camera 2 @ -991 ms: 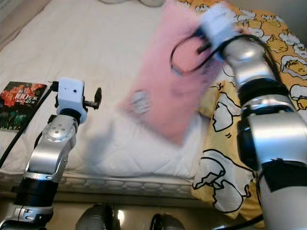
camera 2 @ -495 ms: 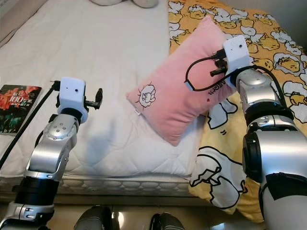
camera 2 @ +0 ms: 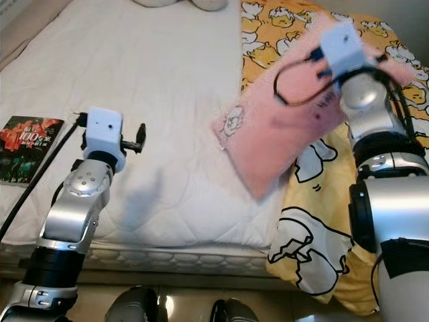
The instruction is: Clean up the room
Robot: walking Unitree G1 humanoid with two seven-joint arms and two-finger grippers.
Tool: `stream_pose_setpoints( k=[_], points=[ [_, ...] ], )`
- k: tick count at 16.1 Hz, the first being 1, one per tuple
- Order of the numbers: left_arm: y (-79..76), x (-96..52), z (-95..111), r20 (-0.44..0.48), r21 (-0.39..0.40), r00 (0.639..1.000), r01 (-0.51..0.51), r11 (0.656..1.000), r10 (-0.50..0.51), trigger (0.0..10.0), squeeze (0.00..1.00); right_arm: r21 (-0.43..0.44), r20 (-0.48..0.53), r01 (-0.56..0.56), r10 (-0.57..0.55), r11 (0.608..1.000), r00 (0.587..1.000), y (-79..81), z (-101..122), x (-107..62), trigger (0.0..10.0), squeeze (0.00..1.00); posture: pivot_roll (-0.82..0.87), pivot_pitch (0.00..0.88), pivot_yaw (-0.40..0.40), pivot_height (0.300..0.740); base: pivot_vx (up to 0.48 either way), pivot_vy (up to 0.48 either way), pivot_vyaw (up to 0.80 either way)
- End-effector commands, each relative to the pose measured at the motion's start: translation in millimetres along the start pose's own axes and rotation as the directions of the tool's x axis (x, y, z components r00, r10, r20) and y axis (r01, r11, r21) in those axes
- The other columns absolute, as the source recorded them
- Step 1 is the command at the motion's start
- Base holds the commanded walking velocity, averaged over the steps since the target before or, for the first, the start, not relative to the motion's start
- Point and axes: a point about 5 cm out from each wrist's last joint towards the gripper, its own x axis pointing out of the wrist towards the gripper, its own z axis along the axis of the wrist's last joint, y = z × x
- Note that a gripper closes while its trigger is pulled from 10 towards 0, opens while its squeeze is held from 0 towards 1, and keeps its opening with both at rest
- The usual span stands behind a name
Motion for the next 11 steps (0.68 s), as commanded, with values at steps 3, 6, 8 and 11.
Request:
stream_pose_setpoints(
  k=[3, 6, 8, 11],
  points=[
    [-6.7, 1.8, 4, 0.017, 0.003, 1.0, 0.016, 1.0, -0.016, 10.0, 0.0, -0.029, 0.02, 0.029, -0.028, 0.999, 0.999, -2.8, -11, -6.5, 10.0, 1.0, 0.07, 0.078, -0.065, 0.74, 0.0, 0.0, 0.0],
    [-9.2, 2.7, 6, 0.032, 0.0, 0.999, 0.029, 1.0, -0.029, 10.0, 0.0, 0.286, -0.076, 0.052, -0.031, 0.957, 0.997, 5.6, -37, -16.9, 10.0, 1.0, 0.07, 0.076, -0.077, 0.74, 0.0, 0.0, 0.0],
    [-9.2, 2.7, 6, 0.032, 0.0, 0.999, 0.029, 1.0, -0.029, 10.0, 0.0, 0.286, -0.076, 0.052, -0.031, 0.957, 0.997, 5.6, -37, -16.9, 10.0, 1.0, 0.07, 0.076, -0.077, 0.74, 0.0, 0.0, 0.0],
    [-10.7, 2.0, 3, 0.059, -0.028, 0.997, 0.05, 0.998, -0.048, 10.0, 0.0, 0.414, -0.07, 0.094, -0.071, 0.906, 0.995, 45.4, -51, -40.8, 10.0, 0.0, 0.05, 0.057, -0.069, 0.74, 0.0, 0.0, 0.0]
  ],
)
